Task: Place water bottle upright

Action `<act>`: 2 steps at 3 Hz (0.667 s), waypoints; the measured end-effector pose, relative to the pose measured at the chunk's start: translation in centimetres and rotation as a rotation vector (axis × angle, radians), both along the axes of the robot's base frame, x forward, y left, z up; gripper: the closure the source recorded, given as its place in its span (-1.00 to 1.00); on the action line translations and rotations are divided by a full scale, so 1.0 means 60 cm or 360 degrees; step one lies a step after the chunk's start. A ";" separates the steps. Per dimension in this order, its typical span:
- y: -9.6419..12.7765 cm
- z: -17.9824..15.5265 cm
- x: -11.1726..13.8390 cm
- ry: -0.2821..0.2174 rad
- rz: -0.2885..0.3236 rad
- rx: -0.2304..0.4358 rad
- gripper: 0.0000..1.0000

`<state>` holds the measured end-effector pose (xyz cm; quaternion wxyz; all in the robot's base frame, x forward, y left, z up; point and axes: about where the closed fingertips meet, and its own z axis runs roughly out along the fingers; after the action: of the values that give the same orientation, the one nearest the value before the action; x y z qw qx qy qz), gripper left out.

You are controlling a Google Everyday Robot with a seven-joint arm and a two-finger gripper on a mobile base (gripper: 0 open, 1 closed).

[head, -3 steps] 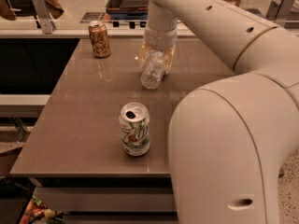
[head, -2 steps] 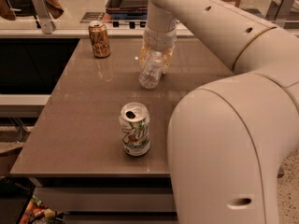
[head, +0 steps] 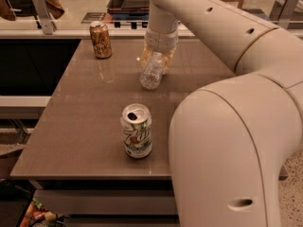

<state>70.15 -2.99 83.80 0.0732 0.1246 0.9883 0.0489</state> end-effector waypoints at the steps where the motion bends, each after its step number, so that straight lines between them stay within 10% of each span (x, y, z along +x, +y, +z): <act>1: 0.000 0.000 0.000 0.0000 0.0000 0.0000 1.00; 2: -0.002 0.001 0.000 -0.0013 0.0000 0.0010 1.00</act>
Offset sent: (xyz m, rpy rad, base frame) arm -0.0065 -0.0204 0.0183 0.1019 -0.1305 -0.0030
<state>70.15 -3.10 83.89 0.0768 0.1246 0.9878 0.0525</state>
